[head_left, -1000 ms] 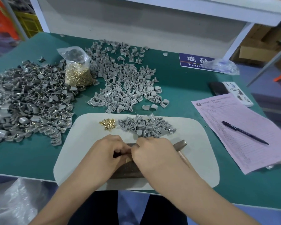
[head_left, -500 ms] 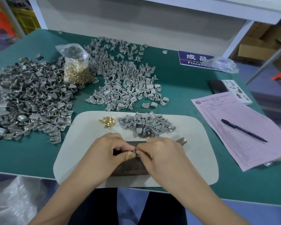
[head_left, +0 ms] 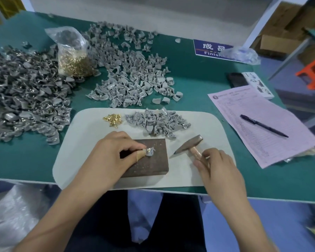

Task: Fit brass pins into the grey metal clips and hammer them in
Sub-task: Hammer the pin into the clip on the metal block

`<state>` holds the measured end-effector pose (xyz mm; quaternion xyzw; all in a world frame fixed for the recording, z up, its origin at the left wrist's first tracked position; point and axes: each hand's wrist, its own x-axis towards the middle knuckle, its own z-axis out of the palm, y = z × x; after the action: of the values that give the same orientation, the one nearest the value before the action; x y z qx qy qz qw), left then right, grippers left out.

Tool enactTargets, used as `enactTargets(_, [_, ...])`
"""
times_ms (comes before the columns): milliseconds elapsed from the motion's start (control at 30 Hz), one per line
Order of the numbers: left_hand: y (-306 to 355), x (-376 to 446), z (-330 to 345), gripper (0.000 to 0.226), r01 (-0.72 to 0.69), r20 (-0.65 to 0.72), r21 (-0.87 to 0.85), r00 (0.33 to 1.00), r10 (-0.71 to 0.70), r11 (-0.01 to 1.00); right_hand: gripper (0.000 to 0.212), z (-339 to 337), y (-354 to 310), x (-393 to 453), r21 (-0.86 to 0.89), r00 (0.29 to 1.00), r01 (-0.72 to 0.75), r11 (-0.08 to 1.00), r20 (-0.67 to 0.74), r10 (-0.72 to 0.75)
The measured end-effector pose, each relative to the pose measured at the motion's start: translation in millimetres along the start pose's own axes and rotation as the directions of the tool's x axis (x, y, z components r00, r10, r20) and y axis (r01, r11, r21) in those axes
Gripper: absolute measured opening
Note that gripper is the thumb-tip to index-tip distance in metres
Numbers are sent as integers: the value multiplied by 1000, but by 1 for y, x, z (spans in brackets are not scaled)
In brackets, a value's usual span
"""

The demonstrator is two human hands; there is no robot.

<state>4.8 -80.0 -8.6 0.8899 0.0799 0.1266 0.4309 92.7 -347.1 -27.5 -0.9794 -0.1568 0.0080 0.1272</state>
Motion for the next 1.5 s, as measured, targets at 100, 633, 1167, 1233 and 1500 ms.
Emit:
enactTargets(100, [-1,-3,2,12,-17,-28,24,999,18,1000,27,-4,-3,4,-53,999,16,998,-27,-18])
enactTargets(633, [2,-5,3,12,-79,-75,79,994,85,994,32,-44,-53,3,430,951,309,848,-130,-281])
enactTargets(1167, [3,-9,9,12,-34,-131,54,991,41,998,40,-32,-66,-17,346,934,355,868,-164,-317])
enactTargets(1233, [3,-10,9,14,-35,-127,48,991,40,998,44,-23,-70,-26,344,942,334,877,-103,-318])
enactTargets(1500, [4,-11,9,12,-37,-137,47,990,43,998,43,-28,-69,-21,358,947,314,880,-178,-266])
